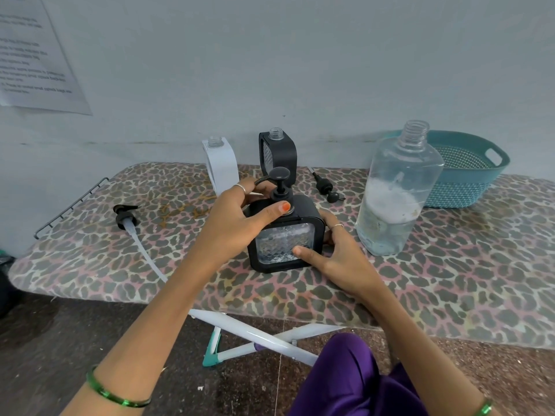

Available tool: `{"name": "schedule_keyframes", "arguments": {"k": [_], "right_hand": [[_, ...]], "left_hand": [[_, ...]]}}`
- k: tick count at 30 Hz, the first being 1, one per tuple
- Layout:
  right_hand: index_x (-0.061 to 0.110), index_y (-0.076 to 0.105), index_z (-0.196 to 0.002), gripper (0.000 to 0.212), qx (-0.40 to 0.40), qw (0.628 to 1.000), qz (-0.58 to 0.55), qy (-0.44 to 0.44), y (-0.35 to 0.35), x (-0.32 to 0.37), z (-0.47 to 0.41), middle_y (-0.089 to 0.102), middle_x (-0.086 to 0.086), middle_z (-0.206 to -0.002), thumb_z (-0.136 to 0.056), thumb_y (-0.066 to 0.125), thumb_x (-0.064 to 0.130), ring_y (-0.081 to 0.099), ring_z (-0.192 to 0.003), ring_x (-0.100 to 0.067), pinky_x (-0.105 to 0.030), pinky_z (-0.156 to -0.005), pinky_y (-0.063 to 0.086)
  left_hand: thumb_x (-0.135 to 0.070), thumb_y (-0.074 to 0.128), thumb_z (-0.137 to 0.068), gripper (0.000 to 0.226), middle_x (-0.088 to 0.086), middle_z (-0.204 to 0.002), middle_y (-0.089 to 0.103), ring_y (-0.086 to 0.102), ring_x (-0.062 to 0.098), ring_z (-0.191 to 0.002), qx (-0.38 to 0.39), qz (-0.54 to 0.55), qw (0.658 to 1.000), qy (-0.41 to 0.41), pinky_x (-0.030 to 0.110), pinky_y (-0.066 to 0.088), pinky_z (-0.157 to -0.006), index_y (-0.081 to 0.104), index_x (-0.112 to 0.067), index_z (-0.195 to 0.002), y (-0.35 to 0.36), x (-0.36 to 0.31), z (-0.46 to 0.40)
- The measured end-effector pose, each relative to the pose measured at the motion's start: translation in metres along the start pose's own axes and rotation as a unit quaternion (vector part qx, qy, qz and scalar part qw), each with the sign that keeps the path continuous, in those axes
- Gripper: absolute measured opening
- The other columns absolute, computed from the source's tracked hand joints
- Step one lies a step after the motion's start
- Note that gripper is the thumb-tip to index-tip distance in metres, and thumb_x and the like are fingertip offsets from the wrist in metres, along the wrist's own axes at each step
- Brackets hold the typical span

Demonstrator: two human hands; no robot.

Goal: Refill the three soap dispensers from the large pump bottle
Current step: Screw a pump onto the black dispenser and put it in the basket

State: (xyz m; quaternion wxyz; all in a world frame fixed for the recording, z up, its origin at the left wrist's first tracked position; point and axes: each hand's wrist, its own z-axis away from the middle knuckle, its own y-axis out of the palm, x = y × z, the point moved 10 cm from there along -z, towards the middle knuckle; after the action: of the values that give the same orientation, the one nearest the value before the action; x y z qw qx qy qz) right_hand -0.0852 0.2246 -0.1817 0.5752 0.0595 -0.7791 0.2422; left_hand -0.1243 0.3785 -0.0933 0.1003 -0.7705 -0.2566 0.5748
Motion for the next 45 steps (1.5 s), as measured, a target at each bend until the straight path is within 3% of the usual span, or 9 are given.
{"name": "schedule_keyframes", "arguments": {"k": [5, 13, 20, 27, 31, 34, 38, 42, 45], "right_hand": [[0.036, 0.039, -0.132, 0.063, 0.001, 1.0, 0.002, 0.003, 0.0001, 0.0002, 0.0006, 0.063, 0.012, -0.117, -0.082, 0.076, 0.026, 0.06, -0.098, 0.006, -0.005, -0.078, 0.045], [0.032, 0.041, -0.134, 0.063, 0.003, 1.0, -0.002, 0.004, 0.0007, -0.0006, 0.001, 0.063, 0.01, -0.118, -0.083, 0.076, 0.025, 0.061, -0.098, 0.004, -0.007, -0.078, 0.046], [0.04, 0.039, -0.129, 0.061, 0.0, 1.0, -0.006, 0.003, -0.0001, 0.0023, 0.0019, 0.063, 0.012, -0.117, -0.083, 0.076, 0.022, 0.061, -0.097, 0.006, -0.004, -0.076, 0.045], [0.038, 0.04, -0.128, 0.06, 0.002, 1.0, -0.012, 0.0, 0.0005, 0.0031, 0.001, 0.062, 0.009, -0.119, -0.083, 0.076, 0.022, 0.061, -0.096, 0.007, -0.005, -0.075, 0.045], [0.041, 0.039, -0.127, 0.06, 0.004, 1.0, -0.015, 0.004, 0.0012, 0.0014, 0.0006, 0.063, 0.009, -0.118, -0.083, 0.076, 0.023, 0.062, -0.098, 0.005, -0.008, -0.077, 0.048], [0.042, 0.038, -0.128, 0.061, 0.002, 1.0, -0.009, 0.005, 0.0001, 0.0015, 0.0008, 0.062, 0.012, -0.119, -0.082, 0.076, 0.026, 0.061, -0.098, 0.007, -0.007, -0.078, 0.048], [0.047, 0.039, -0.122, 0.059, -0.001, 1.0, -0.009, 0.003, 0.0, 0.003, 0.0012, 0.062, 0.012, -0.119, -0.082, 0.076, 0.025, 0.061, -0.097, 0.007, -0.006, -0.076, 0.047], [0.044, 0.039, -0.125, 0.06, 0.0, 1.0, -0.011, 0.003, 0.0007, 0.0033, 0.0012, 0.062, 0.011, -0.119, -0.082, 0.076, 0.024, 0.061, -0.097, 0.005, -0.008, -0.077, 0.048], [0.044, 0.04, -0.125, 0.059, 0.0, 1.0, -0.015, 0.002, 0.0007, 0.0032, 0.0011, 0.062, 0.01, -0.119, -0.083, 0.076, 0.024, 0.061, -0.097, 0.005, -0.008, -0.077, 0.047]], "left_hand": [[-0.022, 0.063, -0.092, 0.032, -0.026, -0.109, 0.059, 0.053, -0.02, -0.102, 0.035, -0.005, 0.999, 0.015, -0.001, 0.04, -0.084, 0.052, -0.05, -0.104, 0.0017, -0.0006, 0.0021], [-0.006, 0.045, -0.1, 0.039, -0.019, -0.108, 0.062, 0.057, -0.015, -0.099, 0.022, 0.027, 0.999, 0.026, 0.003, 0.042, -0.085, 0.051, -0.044, -0.108, -0.0008, -0.0041, 0.0049], [-0.012, 0.053, -0.097, 0.017, -0.008, -0.105, 0.065, 0.062, -0.003, -0.099, 0.019, 0.1, 0.995, 0.007, 0.01, 0.045, -0.084, 0.061, -0.019, -0.11, 0.0018, -0.0051, 0.0098], [-0.032, 0.076, -0.078, 0.026, -0.012, -0.095, 0.066, 0.064, 0.001, -0.092, -0.048, 0.028, 0.998, -0.004, 0.018, 0.051, -0.081, 0.059, -0.026, -0.097, 0.0008, -0.0011, 0.0077], [-0.029, 0.075, -0.08, 0.021, -0.017, -0.095, 0.065, 0.063, -0.005, -0.091, -0.054, 0.02, 0.998, 0.005, 0.011, 0.049, -0.079, 0.059, -0.034, -0.094, 0.0001, -0.0016, 0.0069], [-0.025, 0.067, -0.088, 0.025, -0.023, -0.104, 0.063, 0.059, -0.01, -0.101, -0.018, 0.003, 1.0, 0.014, 0.011, 0.047, -0.089, 0.057, -0.043, -0.1, 0.0028, -0.0043, 0.0071], [-0.022, 0.055, -0.096, 0.027, -0.012, -0.124, 0.061, 0.055, 0.004, -0.119, 0.033, -0.005, 0.999, 0.016, 0.029, 0.043, -0.105, 0.055, -0.036, -0.119, 0.0077, -0.0024, 0.0081], [-0.048, 0.06, -0.08, 0.027, -0.024, -0.113, 0.06, 0.054, -0.013, -0.108, 0.013, 0.013, 1.0, 0.002, 0.009, 0.042, -0.093, 0.054, -0.044, -0.106, 0.0062, -0.0037, 0.0093], [-0.053, 0.072, -0.066, 0.041, -0.019, -0.102, 0.062, 0.058, -0.013, -0.095, -0.049, 0.017, 0.999, -0.009, 0.0, 0.041, -0.076, 0.057, -0.034, -0.099, 0.0005, -0.0024, 0.0085]]}}
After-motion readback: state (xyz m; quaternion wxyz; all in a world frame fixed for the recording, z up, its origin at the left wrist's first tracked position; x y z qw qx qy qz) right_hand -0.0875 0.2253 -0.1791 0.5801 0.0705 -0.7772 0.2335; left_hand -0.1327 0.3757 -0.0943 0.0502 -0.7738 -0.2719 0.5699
